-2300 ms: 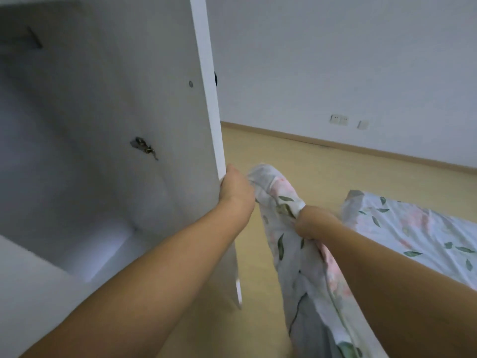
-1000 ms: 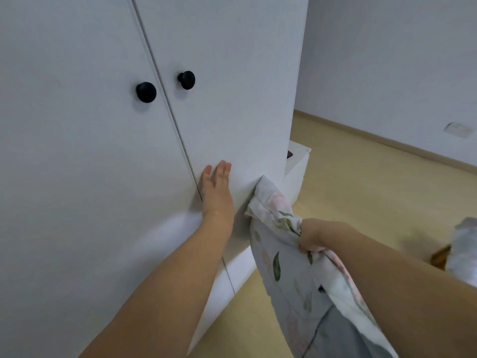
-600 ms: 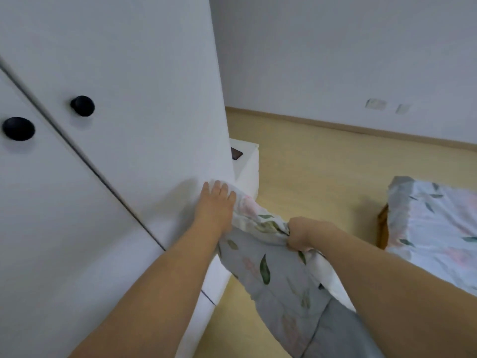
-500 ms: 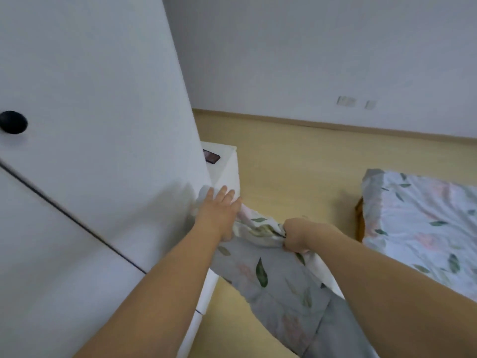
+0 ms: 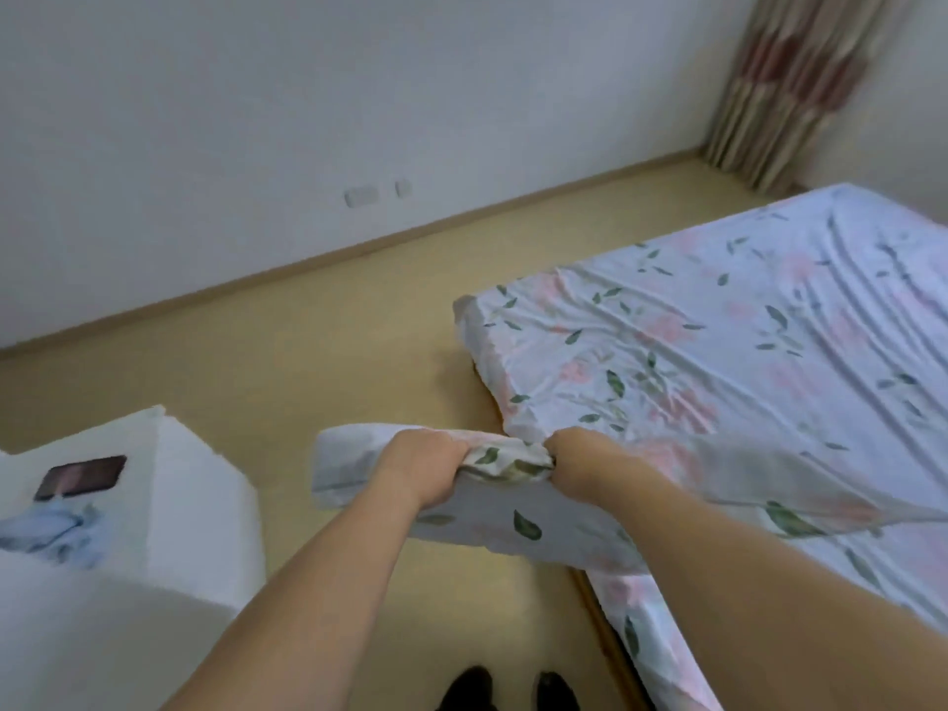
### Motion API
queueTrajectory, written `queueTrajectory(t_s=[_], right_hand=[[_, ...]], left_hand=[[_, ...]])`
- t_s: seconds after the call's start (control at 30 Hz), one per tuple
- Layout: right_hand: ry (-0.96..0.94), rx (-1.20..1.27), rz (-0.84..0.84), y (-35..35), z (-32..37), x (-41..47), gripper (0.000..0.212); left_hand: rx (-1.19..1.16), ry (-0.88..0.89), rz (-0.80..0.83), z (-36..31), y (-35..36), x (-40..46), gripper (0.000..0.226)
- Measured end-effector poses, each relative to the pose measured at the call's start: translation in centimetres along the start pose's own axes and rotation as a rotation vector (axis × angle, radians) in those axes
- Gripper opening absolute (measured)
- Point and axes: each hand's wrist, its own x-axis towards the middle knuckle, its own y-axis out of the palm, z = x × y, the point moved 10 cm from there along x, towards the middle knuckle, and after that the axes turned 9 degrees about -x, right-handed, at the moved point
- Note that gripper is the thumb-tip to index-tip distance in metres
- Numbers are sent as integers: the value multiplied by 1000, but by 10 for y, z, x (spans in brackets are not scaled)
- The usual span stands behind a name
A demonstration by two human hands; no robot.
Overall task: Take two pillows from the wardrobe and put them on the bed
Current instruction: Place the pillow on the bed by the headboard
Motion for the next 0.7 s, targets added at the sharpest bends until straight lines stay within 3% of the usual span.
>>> queueTrajectory(t_s=[0.17, 0.33, 0.7], right_hand=[[366, 122, -51, 18, -90, -55, 16], [682, 285, -116, 50, -150, -154, 13], [1284, 575, -152, 198, -192, -451, 5]], left_hand=[[92, 412, 76, -93, -3, 73, 42], [222, 743, 143, -212, -9, 82, 22], [370, 1394, 98, -519, 21, -69, 13]])
